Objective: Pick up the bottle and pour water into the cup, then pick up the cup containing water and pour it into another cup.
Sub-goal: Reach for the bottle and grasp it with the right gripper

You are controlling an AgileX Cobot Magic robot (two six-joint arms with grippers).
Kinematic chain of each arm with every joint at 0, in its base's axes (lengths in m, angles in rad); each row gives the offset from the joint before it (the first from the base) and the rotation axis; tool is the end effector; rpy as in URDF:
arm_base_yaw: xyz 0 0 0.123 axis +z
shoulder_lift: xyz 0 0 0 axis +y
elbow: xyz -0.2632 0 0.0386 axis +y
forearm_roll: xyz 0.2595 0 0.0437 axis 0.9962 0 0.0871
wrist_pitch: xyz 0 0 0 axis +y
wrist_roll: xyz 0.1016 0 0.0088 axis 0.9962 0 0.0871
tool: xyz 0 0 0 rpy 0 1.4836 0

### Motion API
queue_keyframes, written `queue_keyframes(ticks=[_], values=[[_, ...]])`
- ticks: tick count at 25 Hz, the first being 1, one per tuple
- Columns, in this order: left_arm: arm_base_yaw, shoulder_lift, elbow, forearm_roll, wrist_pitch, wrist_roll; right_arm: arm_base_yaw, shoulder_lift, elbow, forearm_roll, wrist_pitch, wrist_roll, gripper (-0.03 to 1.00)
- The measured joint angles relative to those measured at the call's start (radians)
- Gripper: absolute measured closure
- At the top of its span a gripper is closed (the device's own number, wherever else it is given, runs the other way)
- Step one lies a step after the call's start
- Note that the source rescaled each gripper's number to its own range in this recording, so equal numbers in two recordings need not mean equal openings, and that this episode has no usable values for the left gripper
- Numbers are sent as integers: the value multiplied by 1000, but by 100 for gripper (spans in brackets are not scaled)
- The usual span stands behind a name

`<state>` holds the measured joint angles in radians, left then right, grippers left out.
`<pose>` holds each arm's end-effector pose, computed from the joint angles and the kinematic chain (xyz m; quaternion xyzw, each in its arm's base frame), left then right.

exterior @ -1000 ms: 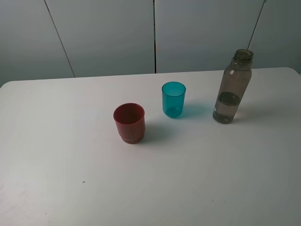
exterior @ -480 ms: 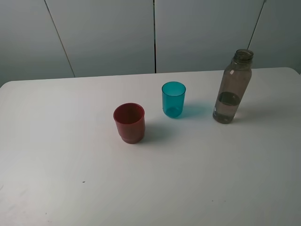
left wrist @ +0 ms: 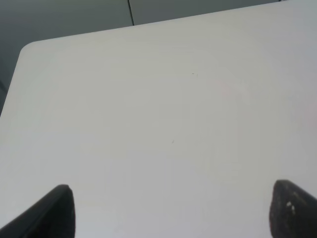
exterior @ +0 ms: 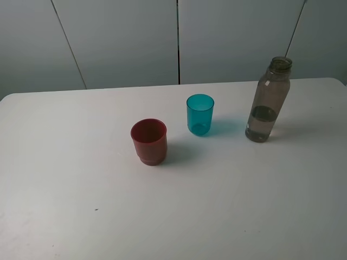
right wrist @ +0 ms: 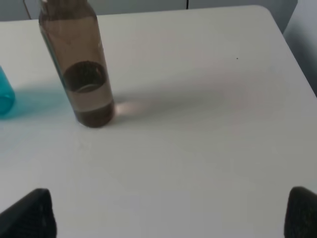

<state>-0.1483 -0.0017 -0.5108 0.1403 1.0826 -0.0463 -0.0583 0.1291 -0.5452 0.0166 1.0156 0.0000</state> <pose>0.0328 0.0078 0.2798 0.0396 0.8527 0.0195 0.5206 0.0525 -0.0016 0.2900 0.0254 0.8628 -0.0064 0.5049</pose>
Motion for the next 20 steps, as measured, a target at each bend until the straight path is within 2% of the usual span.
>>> queue_keyframes(ticks=[3,8,14,20], values=[[0,0,0,0,0,0,27,72,-46,74,-130,-52,-3],[0,0,0,0,0,0,101,236,-56,99,-340,-78,-3],[0,0,0,0,0,0,136,490,-56,115,-739,-88,-3],[0,0,0,0,0,2,280,802,-48,187,-902,-94,-3]])
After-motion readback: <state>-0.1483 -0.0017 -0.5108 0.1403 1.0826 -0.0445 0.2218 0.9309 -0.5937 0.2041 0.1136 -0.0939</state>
